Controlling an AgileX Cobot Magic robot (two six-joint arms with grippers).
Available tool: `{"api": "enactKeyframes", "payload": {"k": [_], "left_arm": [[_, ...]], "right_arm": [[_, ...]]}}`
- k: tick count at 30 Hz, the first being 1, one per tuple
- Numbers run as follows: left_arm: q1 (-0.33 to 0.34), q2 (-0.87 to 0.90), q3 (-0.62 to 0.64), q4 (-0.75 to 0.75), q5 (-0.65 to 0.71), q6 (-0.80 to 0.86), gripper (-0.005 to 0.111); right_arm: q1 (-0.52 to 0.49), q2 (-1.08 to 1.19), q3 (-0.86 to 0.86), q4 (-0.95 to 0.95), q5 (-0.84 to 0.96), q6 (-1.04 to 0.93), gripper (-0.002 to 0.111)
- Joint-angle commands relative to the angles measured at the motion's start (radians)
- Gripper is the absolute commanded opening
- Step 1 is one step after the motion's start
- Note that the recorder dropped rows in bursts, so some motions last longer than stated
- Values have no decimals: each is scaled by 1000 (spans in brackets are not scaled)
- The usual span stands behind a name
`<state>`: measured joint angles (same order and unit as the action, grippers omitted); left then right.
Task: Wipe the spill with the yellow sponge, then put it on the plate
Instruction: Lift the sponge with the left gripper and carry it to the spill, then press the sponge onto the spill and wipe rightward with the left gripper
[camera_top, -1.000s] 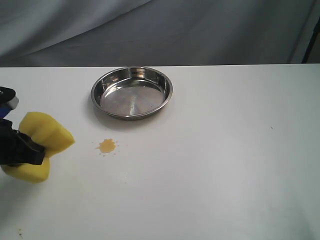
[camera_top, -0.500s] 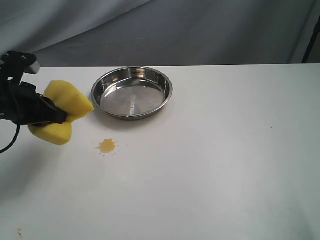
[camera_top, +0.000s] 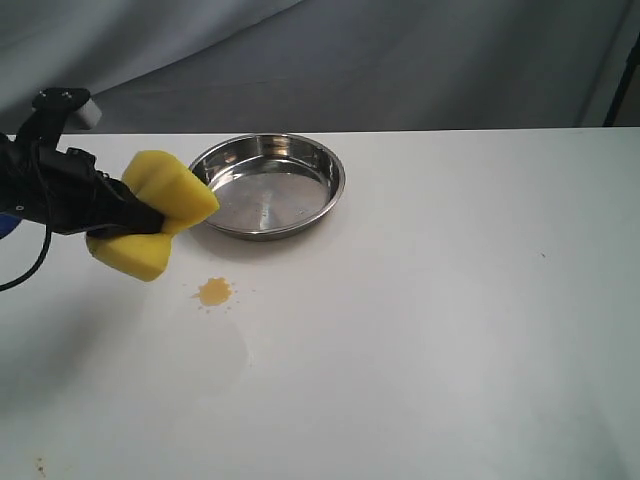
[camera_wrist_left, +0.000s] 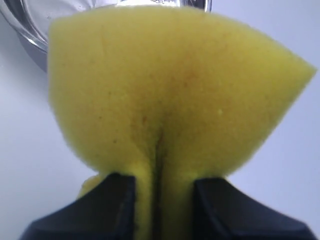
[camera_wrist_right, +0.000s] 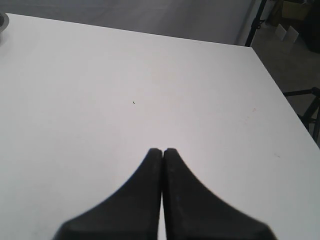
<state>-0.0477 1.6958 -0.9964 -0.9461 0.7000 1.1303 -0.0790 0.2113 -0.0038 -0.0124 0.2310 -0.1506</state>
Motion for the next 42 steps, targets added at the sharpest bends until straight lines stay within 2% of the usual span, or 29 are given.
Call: {"api": "enactKeyframes", "payload": {"k": [1, 5, 13, 16, 22, 28, 33, 42], "left_arm": [[-5, -3, -9, -64, -42, 31, 0], [-48, -3, -9, -72, -159, 31, 0], [-213, 37, -9, 3, -428, 31, 0], [-241, 100, -9, 62, -443, 31, 0], [-243, 217, -38, 73, -415, 27, 0], [-243, 259, -69, 103, -368, 24, 0], [-243, 261, -69, 245, -375, -19, 0], [-242, 312, -71, 577, -378, -300, 0]], "right_arm": [[-3, 3, 4, 5, -8, 1, 0], [-3, 3, 4, 5, -8, 1, 0], [-3, 3, 4, 5, -8, 1, 0], [-3, 3, 4, 5, -8, 1, 0], [-3, 3, 4, 5, -8, 1, 0], [-3, 3, 4, 5, -8, 1, 0], [-3, 3, 4, 5, -8, 1, 0], [-3, 3, 4, 5, -8, 1, 0]]}}
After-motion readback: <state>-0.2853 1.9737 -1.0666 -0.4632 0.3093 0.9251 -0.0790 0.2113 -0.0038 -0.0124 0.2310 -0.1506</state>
